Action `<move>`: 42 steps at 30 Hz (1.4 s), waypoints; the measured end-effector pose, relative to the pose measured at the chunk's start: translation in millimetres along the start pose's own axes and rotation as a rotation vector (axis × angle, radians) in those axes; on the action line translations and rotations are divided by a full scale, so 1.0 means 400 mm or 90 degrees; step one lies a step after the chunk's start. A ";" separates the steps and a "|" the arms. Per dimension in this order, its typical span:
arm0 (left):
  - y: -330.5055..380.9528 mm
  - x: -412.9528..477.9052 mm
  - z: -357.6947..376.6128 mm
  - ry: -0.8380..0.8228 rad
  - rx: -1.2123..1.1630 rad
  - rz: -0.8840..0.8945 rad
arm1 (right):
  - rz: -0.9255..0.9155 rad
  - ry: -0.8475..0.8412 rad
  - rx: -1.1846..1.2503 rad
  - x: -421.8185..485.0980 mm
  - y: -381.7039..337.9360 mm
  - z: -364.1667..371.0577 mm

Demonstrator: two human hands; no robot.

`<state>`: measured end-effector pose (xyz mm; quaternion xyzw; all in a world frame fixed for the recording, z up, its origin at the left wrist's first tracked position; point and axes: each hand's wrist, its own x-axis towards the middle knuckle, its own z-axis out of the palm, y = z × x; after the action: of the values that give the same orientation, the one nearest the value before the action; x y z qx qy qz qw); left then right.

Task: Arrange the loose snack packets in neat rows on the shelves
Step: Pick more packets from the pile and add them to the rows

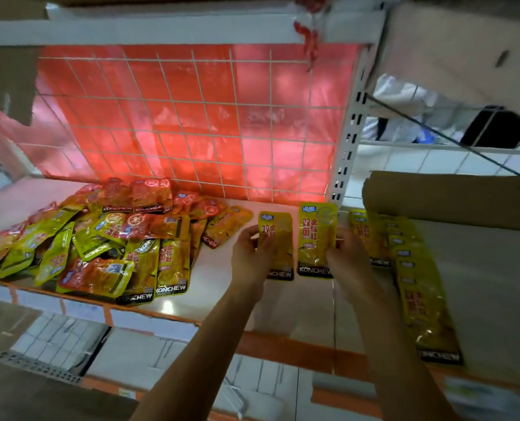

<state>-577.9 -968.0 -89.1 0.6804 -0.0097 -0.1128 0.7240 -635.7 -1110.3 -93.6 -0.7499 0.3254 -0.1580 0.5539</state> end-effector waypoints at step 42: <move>-0.054 -0.014 0.383 -0.069 0.497 0.081 | 0.063 0.149 -0.070 -0.012 0.101 -0.417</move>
<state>-612.2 -1118.8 -98.3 0.8954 -0.1317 -0.0914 0.4153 -751.6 -1235.6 -74.5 -0.7385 0.4325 -0.1993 0.4773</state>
